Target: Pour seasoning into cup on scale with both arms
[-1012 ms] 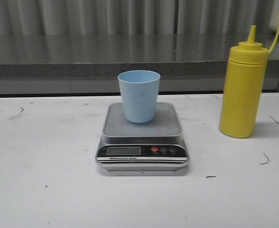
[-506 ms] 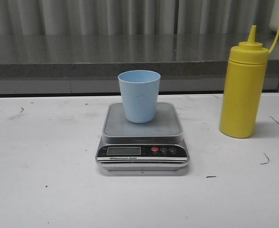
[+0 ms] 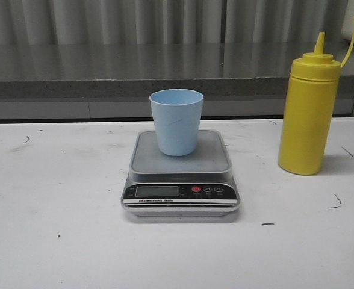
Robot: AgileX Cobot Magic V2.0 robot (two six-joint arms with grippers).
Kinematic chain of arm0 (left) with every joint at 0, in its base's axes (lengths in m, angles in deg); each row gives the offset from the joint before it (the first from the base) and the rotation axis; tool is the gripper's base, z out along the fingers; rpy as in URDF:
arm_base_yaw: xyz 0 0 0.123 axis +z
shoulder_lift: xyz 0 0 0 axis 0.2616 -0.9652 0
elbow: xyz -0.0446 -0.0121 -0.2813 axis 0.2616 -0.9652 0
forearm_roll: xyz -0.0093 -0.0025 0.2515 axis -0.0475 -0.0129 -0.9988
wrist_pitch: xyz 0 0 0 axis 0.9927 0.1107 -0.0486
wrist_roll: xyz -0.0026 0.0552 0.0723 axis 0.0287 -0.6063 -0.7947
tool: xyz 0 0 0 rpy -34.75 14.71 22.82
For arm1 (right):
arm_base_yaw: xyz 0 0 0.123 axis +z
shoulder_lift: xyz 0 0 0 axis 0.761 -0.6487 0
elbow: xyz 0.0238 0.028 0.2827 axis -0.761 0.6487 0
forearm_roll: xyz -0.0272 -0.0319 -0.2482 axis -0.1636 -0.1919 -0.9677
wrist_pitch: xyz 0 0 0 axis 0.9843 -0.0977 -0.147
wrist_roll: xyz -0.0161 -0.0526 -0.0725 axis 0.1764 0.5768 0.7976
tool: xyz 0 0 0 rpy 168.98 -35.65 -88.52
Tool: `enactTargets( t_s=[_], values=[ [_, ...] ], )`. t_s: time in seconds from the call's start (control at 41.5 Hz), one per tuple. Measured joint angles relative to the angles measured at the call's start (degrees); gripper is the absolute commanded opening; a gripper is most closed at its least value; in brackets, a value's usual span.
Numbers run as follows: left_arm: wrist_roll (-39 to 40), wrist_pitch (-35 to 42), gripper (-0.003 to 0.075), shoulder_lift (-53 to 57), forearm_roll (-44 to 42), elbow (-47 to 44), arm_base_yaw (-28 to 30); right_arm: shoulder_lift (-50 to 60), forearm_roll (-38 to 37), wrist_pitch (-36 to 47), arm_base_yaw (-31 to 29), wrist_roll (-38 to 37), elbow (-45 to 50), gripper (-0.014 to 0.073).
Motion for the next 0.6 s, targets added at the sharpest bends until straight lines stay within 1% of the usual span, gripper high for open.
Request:
enactTargets(
  t_s=[0.048,0.145,0.265,0.458,0.602],
  values=[
    [0.00,0.00,0.0388,0.00,0.00,0.00,0.00,-0.92,0.32,4.08,0.00,0.00,2.38,0.0610],
    [0.00,0.00,0.0388,0.00,0.00,0.00,0.00,-3.22,1.92,14.80,0.00,0.00,7.50,0.0610],
    [0.00,0.00,0.0388,0.00,0.00,0.00,0.00,-7.02,3.50,27.37,1.30,0.00,13.10,0.0610],
    [0.00,0.00,0.0388,0.00,0.00,0.00,0.00,-16.52,4.06,42.02,3.51,0.00,14.54,0.0610],
    [0.00,0.00,0.0388,0.00,0.00,0.00,0.00,-23.33,4.27,50.23,3.59,0.00,14.54,0.0610]
  ],
)
